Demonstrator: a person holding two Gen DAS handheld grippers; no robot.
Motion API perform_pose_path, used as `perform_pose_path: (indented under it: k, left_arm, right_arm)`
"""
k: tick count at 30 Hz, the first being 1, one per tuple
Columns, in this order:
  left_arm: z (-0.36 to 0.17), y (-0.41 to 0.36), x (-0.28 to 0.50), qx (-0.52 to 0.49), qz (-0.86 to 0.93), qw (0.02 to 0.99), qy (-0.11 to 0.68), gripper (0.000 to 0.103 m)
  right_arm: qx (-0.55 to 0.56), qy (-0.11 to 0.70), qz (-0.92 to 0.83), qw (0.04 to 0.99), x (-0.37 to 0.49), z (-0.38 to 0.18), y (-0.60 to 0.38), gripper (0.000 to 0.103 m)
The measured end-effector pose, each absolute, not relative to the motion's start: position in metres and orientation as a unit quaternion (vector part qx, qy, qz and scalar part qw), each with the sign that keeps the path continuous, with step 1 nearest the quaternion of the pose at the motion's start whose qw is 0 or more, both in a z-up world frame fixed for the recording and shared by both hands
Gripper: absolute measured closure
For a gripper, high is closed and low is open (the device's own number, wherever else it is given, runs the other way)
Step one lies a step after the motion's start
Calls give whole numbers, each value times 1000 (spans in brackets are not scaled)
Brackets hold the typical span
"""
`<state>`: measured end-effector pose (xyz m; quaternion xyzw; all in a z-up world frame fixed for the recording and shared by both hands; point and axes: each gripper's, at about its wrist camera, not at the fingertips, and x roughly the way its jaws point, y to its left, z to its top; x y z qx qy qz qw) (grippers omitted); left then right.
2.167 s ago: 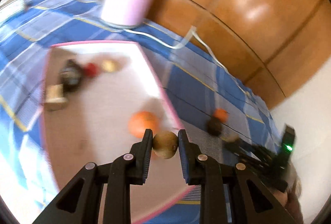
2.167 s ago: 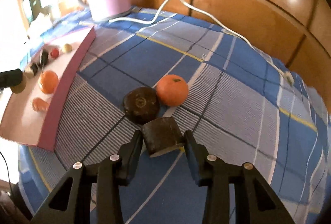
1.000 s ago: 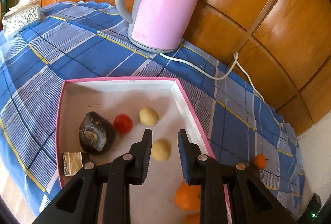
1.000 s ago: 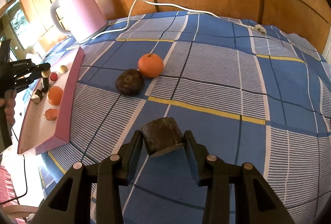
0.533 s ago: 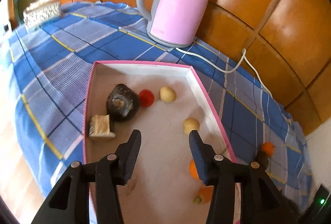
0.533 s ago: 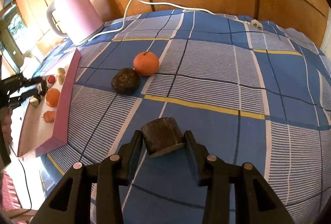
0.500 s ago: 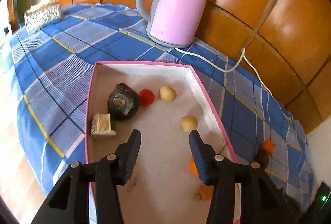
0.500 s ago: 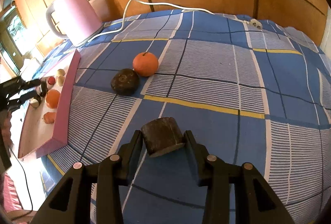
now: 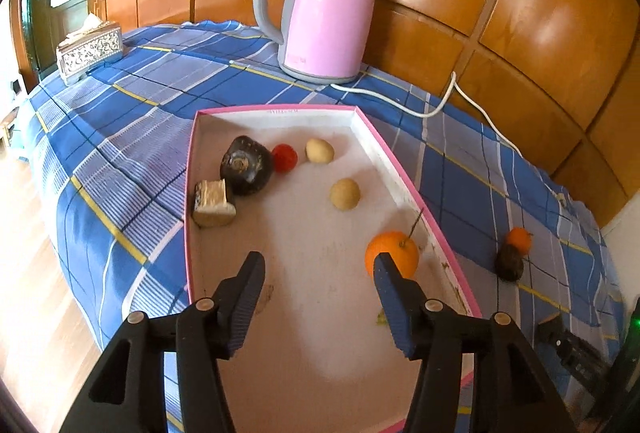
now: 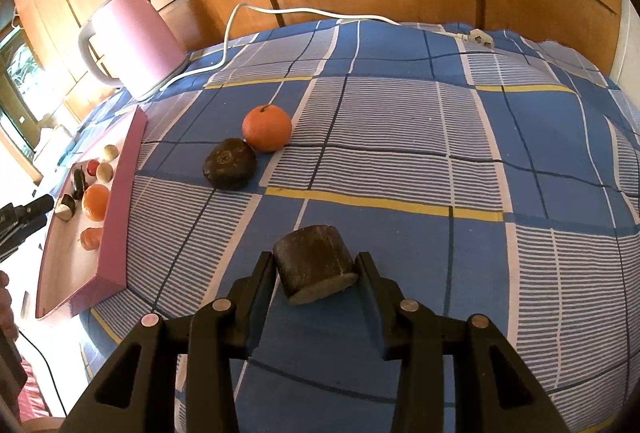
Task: Organize fruits
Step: 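Carry the dark cut root piece into the tray with the right gripper and release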
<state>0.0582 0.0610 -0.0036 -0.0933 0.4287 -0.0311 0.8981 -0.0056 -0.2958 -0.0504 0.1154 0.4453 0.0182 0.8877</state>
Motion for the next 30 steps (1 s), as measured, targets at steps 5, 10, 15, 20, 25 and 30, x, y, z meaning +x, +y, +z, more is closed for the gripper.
perform_pose_path:
  k: [5, 10, 15, 20, 25, 30]
  left_arm:
    - [-6, 58, 51, -79, -28, 899, 431, 42]
    - [-8, 60, 45, -76, -19, 899, 430, 39]
    - [-7, 67, 41, -78, -7, 902, 424, 36]
    - [-5, 76, 39, -88, 10, 904, 418, 30]
    - [-8, 85, 40, -96, 25, 902, 420, 27]
    - [-10, 88, 40, -97, 31, 901, 422, 27]
  right_arm:
    - [114, 445, 17, 888, -6, -50, -295, 62]
    - [113, 445, 22, 888, -7, -49, -295, 62]
    - [108, 447, 42, 887, -8, -49, -288, 62]
    - [96, 449, 57, 887, -10, -49, -279, 62]
    - [87, 451, 71, 885, -10, -49, -271, 62]
    - [82, 453, 87, 884, -10, -48, -263, 62]
